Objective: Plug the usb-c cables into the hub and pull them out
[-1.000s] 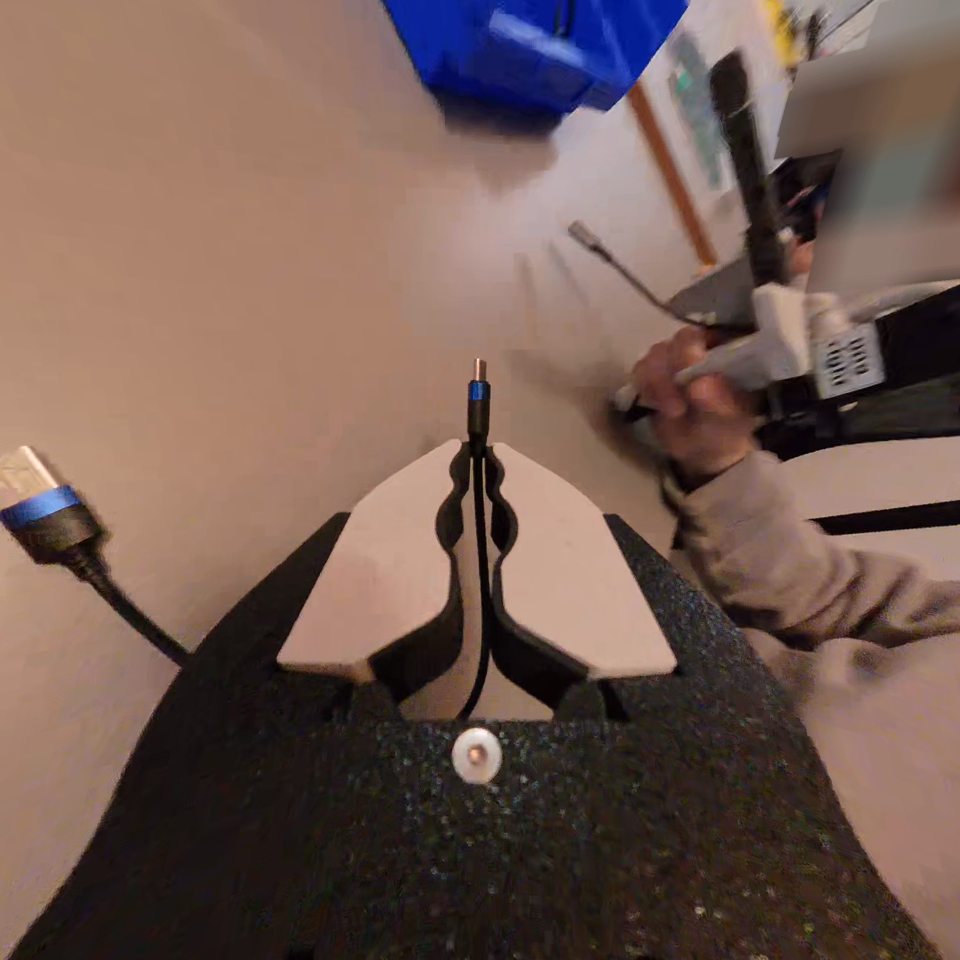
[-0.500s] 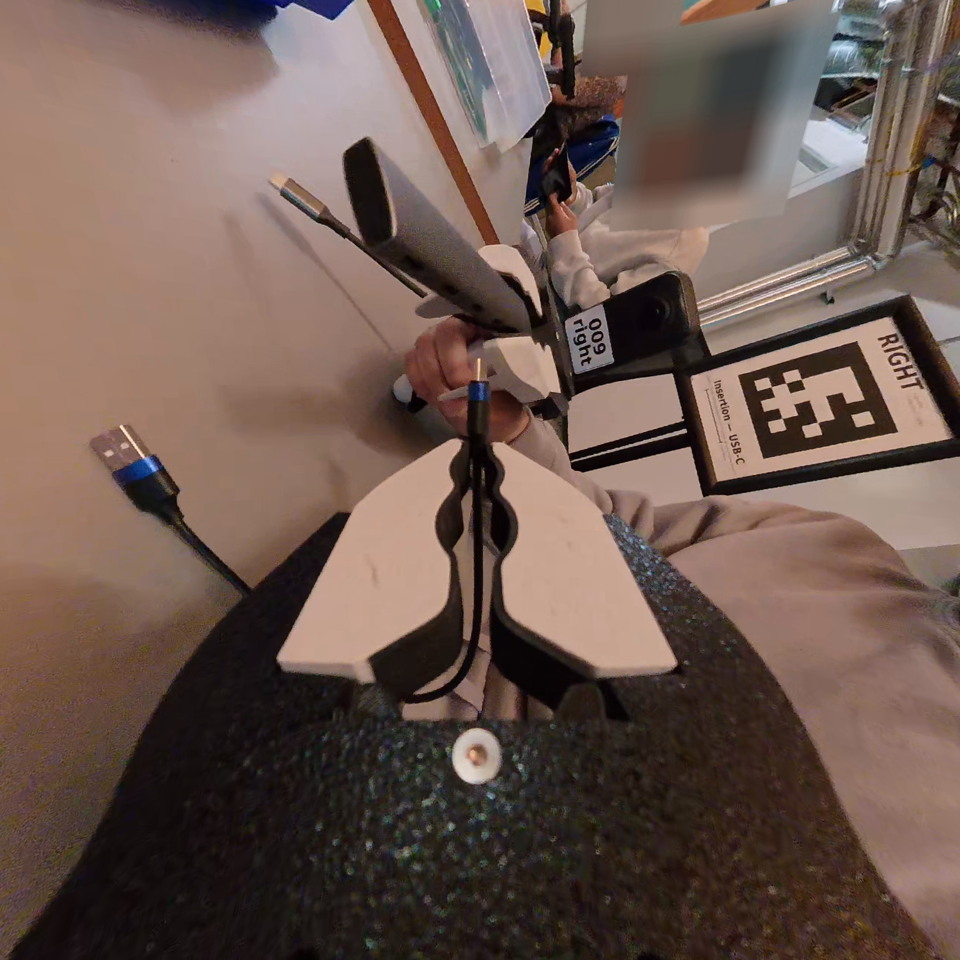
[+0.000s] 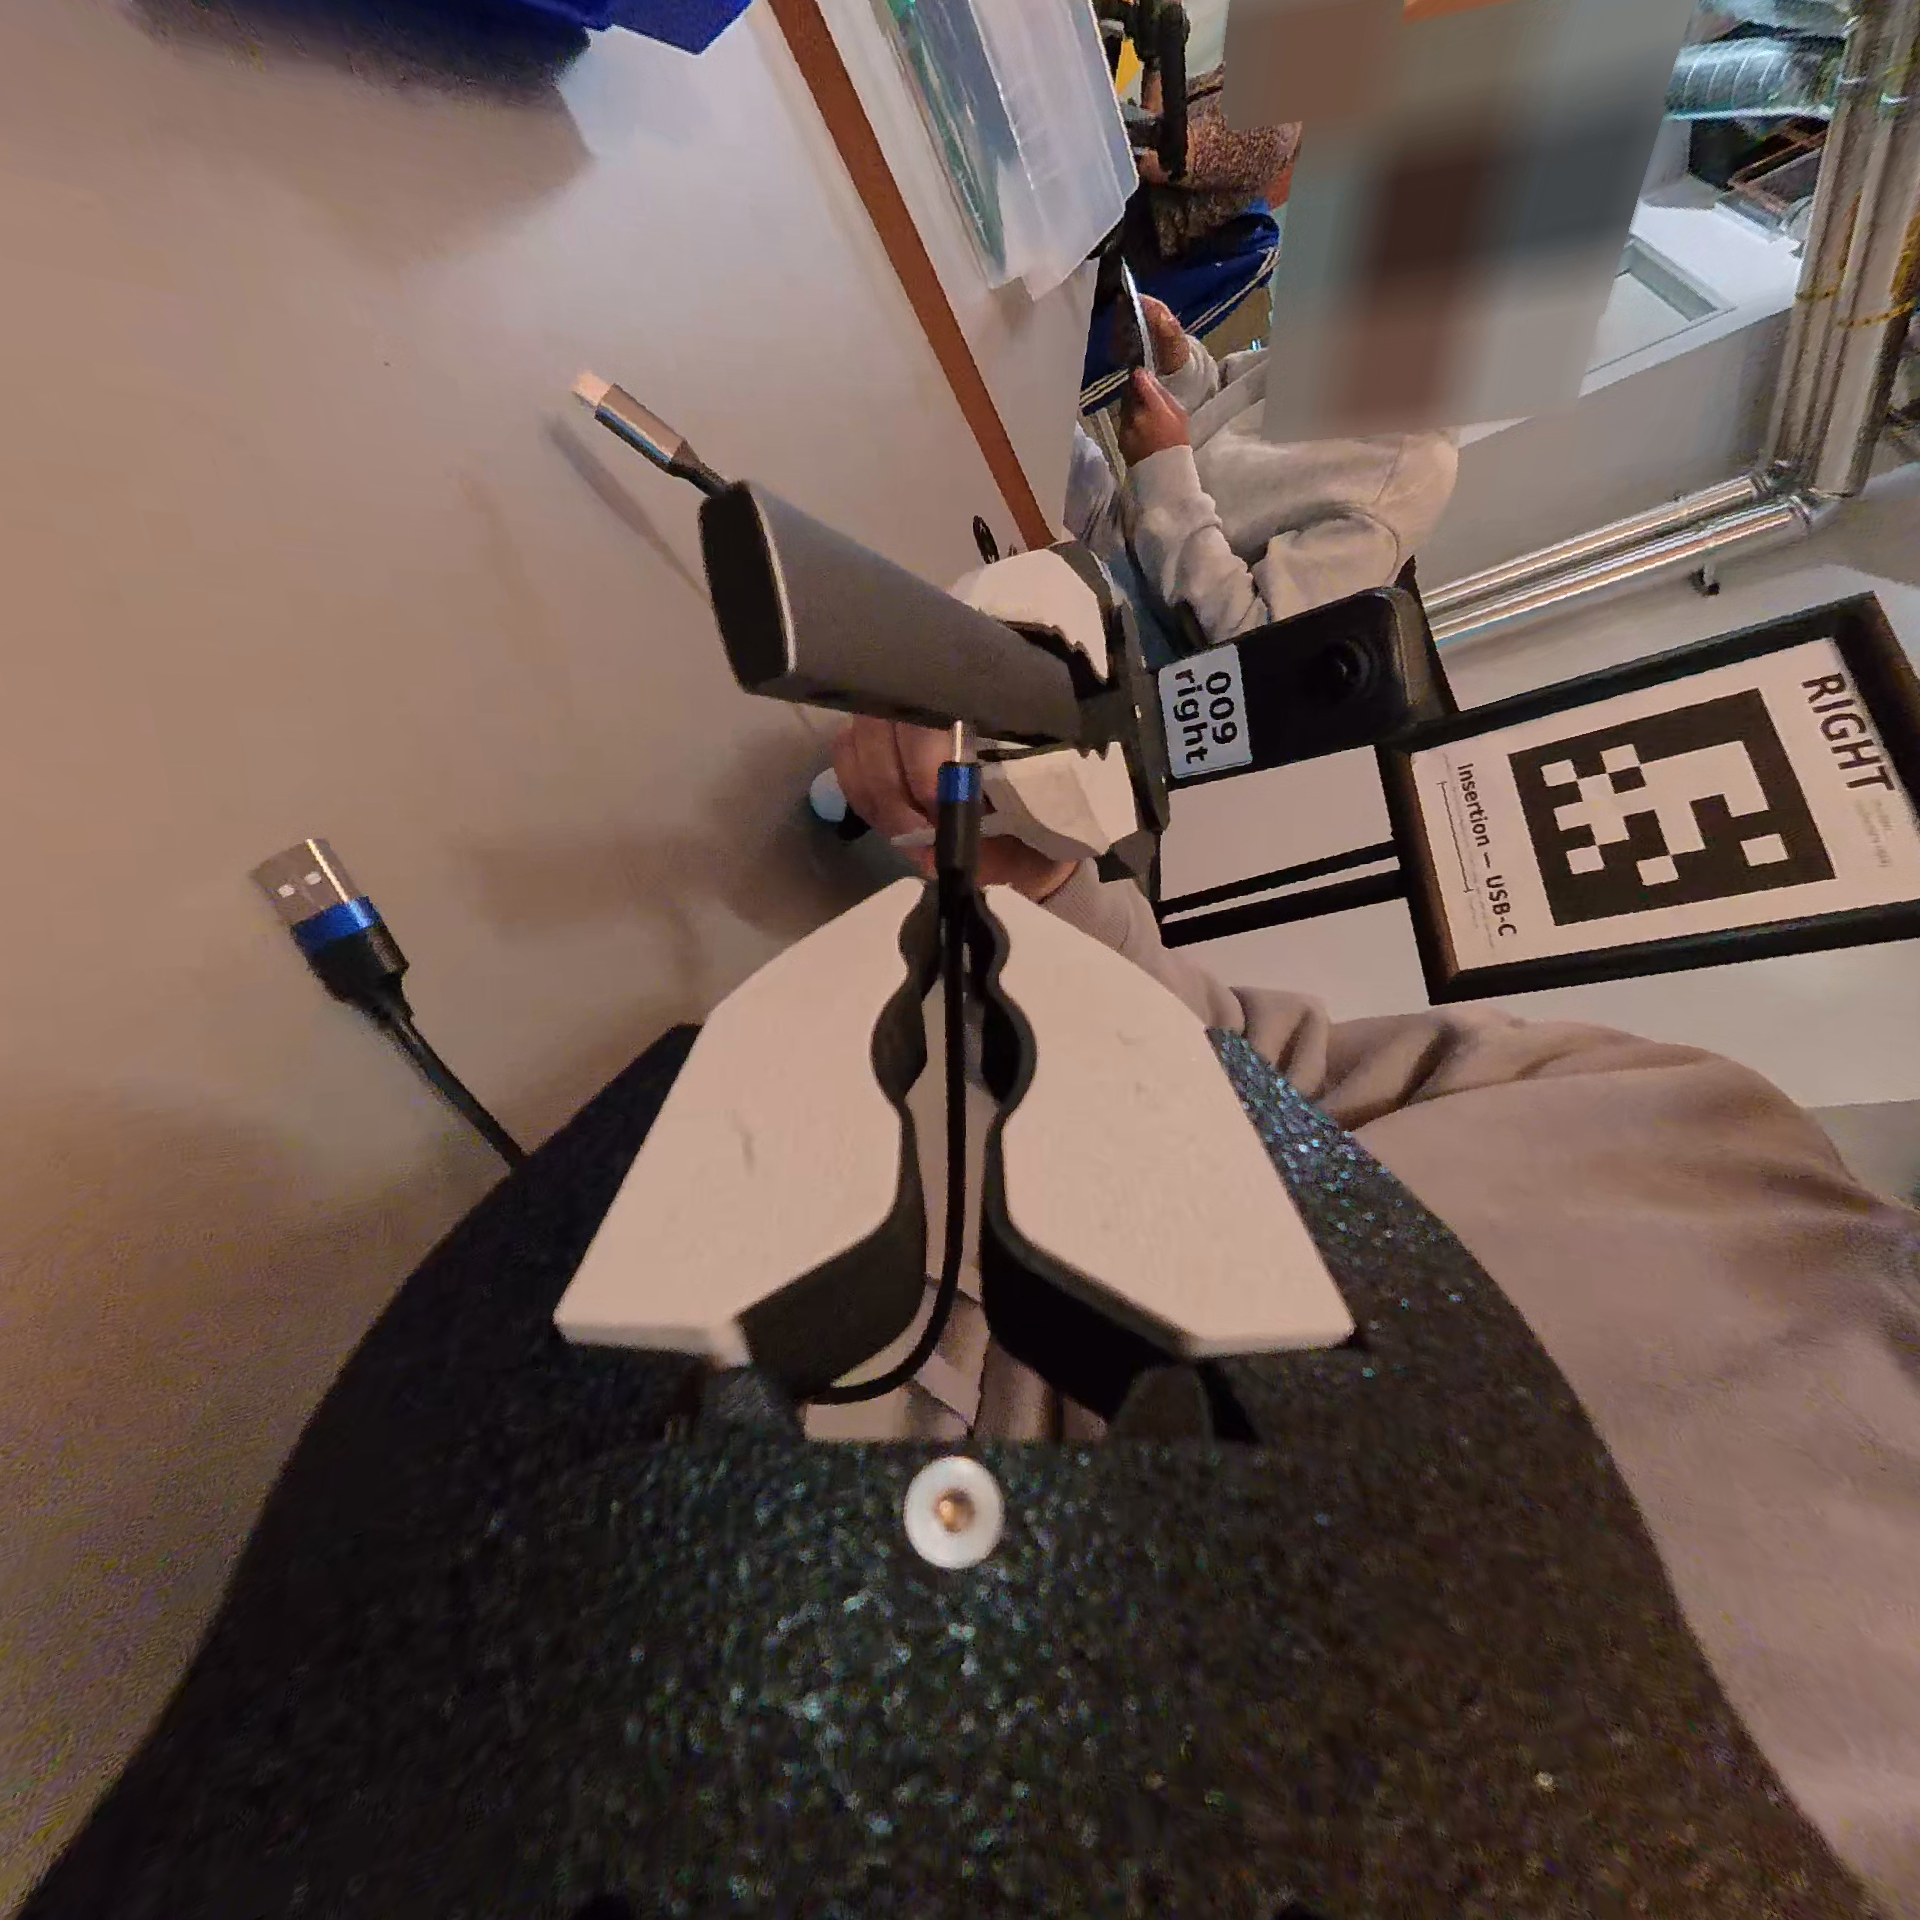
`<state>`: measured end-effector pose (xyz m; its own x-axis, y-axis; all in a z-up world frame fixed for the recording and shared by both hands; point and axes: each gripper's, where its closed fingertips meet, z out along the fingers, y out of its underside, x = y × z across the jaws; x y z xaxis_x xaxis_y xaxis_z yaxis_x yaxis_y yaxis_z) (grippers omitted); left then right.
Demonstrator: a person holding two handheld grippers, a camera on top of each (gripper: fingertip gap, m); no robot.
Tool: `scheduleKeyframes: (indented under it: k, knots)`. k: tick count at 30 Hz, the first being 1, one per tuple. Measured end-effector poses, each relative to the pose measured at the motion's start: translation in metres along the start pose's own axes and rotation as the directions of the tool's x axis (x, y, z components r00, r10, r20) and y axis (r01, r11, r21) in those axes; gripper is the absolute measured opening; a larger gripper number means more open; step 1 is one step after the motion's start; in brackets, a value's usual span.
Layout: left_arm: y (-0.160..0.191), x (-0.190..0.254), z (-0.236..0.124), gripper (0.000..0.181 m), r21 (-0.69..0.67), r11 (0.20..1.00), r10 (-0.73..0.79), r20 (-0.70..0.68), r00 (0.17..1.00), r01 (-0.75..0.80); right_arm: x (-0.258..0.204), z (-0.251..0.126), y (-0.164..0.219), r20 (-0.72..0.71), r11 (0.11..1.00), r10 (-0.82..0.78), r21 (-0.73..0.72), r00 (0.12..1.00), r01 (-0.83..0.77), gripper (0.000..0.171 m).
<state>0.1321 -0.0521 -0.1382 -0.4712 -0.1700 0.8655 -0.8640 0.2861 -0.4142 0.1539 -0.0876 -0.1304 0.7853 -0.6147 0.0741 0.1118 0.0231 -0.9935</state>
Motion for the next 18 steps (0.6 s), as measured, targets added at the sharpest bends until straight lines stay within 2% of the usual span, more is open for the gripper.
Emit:
scheduleKeyframes:
  k: [11, 15, 18]
  knots:
    - [0.008, 0.001, 0.0, 0.004, -0.052, 0.999, -0.014, -0.014, 1.0, 0.013, -0.008, 0.0, 0.0, 0.038, 0.999, -0.043, -0.001, 0.998, 0.043, 0.024]
    - [0.01, -0.004, -0.003, 0.004, -0.074, 0.997, 0.035, 0.061, 0.998, -0.03, -0.011, 0.001, 0.006, 0.041, 0.99, -0.133, -0.043, 0.99, 0.134, 0.024]
    - [0.006, -0.007, -0.004, 0.004, -0.059, 0.992, 0.12, 0.128, 0.985, -0.113, -0.009, 0.003, 0.009, 0.028, 0.988, -0.135, -0.07, 0.99, 0.137, 0.024]
